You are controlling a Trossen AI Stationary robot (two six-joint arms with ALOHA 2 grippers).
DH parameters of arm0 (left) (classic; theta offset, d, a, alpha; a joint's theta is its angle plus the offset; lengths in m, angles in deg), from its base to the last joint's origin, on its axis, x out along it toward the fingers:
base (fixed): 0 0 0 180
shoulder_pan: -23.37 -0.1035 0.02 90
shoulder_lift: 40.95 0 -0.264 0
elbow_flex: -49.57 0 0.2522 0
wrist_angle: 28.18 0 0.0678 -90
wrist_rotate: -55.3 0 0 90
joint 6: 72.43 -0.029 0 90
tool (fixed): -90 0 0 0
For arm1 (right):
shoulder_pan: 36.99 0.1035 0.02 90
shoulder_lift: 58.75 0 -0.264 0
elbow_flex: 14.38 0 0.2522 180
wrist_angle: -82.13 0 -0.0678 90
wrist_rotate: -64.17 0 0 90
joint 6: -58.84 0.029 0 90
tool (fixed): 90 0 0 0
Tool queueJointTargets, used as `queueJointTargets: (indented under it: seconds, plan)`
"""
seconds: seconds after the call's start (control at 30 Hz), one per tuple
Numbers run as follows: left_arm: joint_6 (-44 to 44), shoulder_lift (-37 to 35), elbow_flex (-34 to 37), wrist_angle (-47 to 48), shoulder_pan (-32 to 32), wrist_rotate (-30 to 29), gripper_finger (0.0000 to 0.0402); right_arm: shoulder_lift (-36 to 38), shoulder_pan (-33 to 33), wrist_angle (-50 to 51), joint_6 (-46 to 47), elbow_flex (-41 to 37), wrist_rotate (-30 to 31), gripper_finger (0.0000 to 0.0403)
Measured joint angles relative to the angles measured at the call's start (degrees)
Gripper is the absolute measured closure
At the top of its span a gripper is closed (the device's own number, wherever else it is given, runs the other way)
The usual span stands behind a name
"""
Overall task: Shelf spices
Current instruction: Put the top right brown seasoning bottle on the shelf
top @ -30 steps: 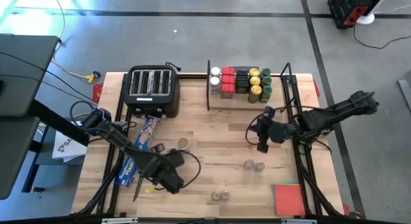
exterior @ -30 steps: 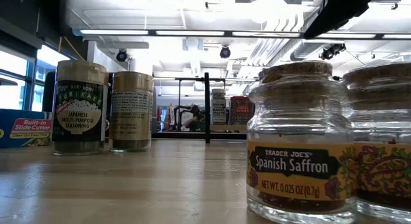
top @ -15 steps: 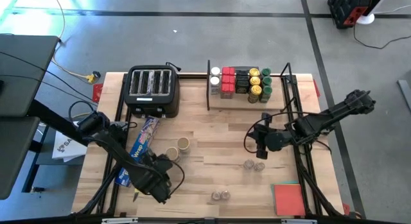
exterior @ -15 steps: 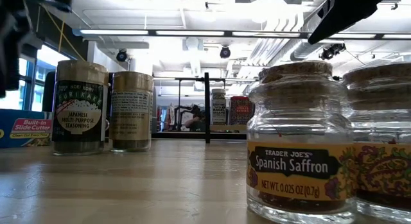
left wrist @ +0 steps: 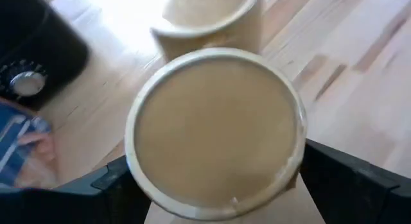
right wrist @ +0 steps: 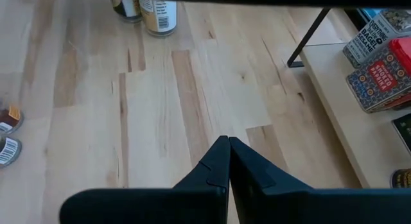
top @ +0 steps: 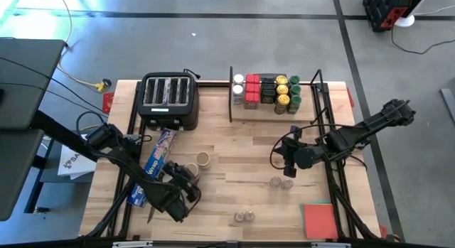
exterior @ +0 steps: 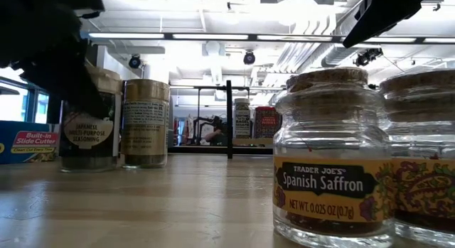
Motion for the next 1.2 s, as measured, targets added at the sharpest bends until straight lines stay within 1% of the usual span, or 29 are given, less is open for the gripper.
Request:
queueJointTargets:
  seconds: [0.1,0.17,0.27,0.33,0.43,0.57,0.77,0.9,1.0,1.1,1.2]
  plan:
    - [-2.22,0.0,-0.02,-4.51,0.03,-2.55,0.0059,0.0,0.0,0.0,0.65,0.0,0.0,0.0401]
    - [-3.79,0.0,-0.02,-8.07,0.22,-3.86,0.0068,0.0,0.0,-0.08,1.02,0.0,0.0,0.0401]
    - [-7.8,0.02,-0.02,-16.74,0.22,-5.5,0.0088,0.0,0.0,-0.91,1.0,0.0,0.0,0.0401]
    - [-12.95,0.06,-0.02,-23.88,-0.03,-6.25,0.0104,0.0,0.0,-2.17,0.93,-0.02,0.0,0.0401]
    - [-21.22,0.72,-0.02,-34.2,-1.22,-5.82,0.0125,0.0,0.0,-4.54,0.29,-0.02,-0.04,0.0401]
    - [-32.67,2.83,-0.04,-46.74,-5.16,-5.52,0.013,-0.02,0.04,-6.47,-1.09,-0.02,-0.31,0.0401]
    - [-49.42,7.53,-0.02,-65.1,-14.19,-1.04,0.0125,-0.02,0.34,-6.54,-0.54,-0.04,-0.4,0.0401]
    - [-57.48,9.7,-0.02,-75.32,-21.57,5.91,0.0123,0.11,0.71,-6.06,1.06,-0.07,0.07,0.0401]
    - [-60.52,11.3,-0.09,-81.39,-26.38,10.78,0.0123,0.11,0.83,-4.48,3.4,-0.07,0.08,0.0401]
    - [-61.72,12.6,-0.1,-84.17,-30.18,14.32,0.0123,0.11,0.83,-2.39,5.36,-0.07,0.09,0.0401]
    - [-61.85,13.2,-0.15,-85.54,-32.52,16.2,0.0122,0.11,0.83,-0.54,7.56,-0.07,0.1,0.0401]
